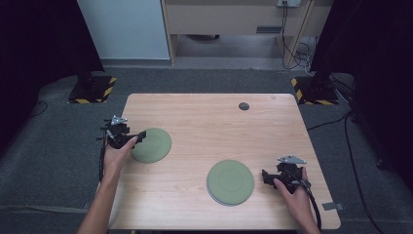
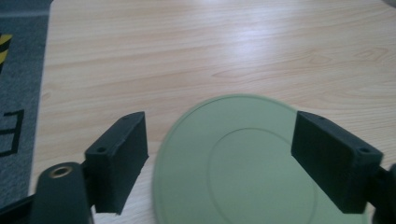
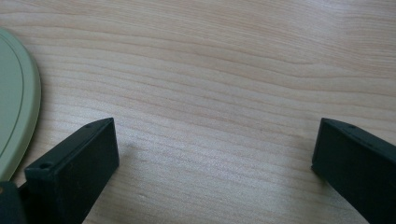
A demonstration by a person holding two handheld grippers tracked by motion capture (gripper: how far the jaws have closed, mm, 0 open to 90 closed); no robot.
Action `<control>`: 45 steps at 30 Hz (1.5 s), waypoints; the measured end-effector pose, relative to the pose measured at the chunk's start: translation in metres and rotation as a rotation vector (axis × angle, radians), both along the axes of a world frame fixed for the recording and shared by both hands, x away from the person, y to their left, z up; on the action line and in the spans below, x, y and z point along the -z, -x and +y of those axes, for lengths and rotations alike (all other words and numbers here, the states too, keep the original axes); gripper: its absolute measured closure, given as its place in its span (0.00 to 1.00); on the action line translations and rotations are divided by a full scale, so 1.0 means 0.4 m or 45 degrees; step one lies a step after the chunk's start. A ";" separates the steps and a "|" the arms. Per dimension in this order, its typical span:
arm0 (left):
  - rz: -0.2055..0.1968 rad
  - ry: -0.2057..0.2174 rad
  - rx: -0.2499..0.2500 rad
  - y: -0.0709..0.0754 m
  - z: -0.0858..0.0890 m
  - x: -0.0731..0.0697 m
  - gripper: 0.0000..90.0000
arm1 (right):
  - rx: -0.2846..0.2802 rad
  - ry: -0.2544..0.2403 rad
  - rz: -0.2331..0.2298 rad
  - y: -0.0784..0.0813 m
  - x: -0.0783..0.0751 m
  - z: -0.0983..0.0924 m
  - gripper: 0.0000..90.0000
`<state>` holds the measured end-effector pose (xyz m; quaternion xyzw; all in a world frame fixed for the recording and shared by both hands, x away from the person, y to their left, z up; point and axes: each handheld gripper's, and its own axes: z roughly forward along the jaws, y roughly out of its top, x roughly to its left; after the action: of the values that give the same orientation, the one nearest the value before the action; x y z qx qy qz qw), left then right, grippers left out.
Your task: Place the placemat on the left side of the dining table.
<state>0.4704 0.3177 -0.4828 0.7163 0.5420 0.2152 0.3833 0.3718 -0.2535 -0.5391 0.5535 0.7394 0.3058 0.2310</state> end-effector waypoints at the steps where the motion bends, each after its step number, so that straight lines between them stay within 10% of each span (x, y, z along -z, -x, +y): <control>1: -0.005 0.004 0.017 0.001 -0.010 -0.003 0.16 | 0.000 0.000 0.000 0.000 0.000 0.000 0.01; 24: -0.030 0.048 0.221 0.019 -0.179 -0.041 0.09 | 0.000 0.000 0.000 0.000 0.000 0.000 0.01; 45: 0.034 -0.075 0.413 0.082 -0.370 0.005 0.05 | 0.000 0.000 0.000 0.000 0.000 0.000 0.01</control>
<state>0.4376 0.1698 -0.4848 0.8083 0.4176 0.1567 0.3844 0.3718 -0.2535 -0.5391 0.5537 0.7393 0.3058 0.2309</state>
